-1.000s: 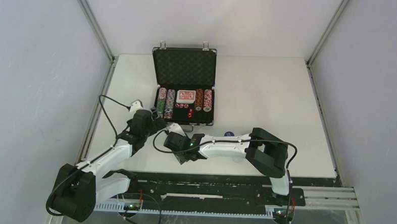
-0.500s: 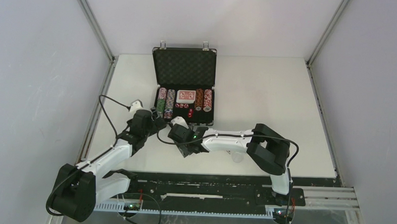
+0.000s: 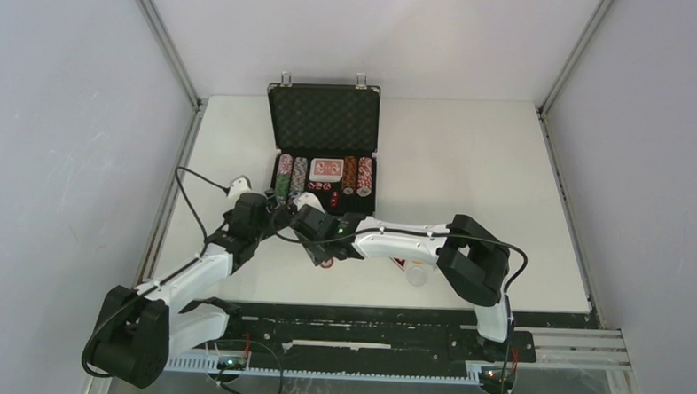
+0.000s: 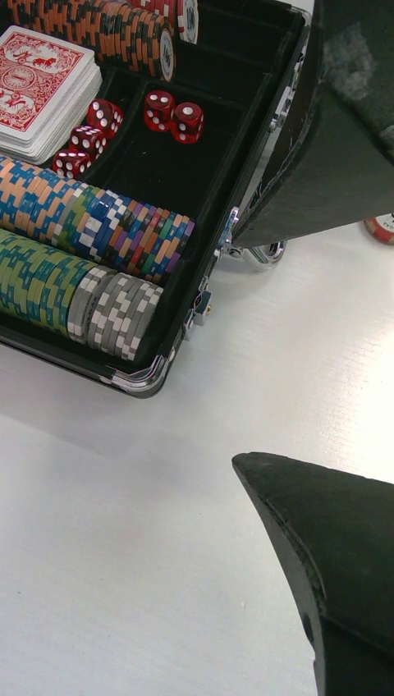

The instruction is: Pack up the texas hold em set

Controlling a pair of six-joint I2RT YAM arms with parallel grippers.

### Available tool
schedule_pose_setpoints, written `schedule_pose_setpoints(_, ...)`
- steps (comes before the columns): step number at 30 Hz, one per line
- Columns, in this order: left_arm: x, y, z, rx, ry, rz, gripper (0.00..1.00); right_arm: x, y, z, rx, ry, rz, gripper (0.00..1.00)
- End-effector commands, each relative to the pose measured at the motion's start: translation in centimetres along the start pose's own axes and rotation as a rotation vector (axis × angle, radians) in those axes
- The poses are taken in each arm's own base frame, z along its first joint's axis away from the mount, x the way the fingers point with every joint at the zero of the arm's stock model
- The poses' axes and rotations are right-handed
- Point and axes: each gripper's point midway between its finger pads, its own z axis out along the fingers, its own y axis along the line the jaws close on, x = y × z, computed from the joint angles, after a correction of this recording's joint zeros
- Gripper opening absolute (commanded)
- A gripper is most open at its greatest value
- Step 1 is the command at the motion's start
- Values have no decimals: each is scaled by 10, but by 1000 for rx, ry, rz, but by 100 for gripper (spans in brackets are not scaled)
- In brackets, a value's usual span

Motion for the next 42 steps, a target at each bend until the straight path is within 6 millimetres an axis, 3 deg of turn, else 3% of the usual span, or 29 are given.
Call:
schedule_pose_setpoints(1,-28,-18,-1,38,-67,-17,99,-9,6,0,-12,-23,-4,54)
schedule_pose_setpoints(4,-28,-18,-1,38,-66,-18,99,-8,5,3,-9,-22,1,60)
schedule_pose_setpoints(19,-27,-17,1,31,-58,-14,99,-5,-4,30,4,13,31,68)
schedule_pose_setpoints(33,-27,-16,1,30,-59,-15,99,-4,-9,36,16,21,40,67)
schedule_pose_setpoints(42,-26,-18,1,35,-55,-14,99,-16,-1,34,-8,6,71,66)
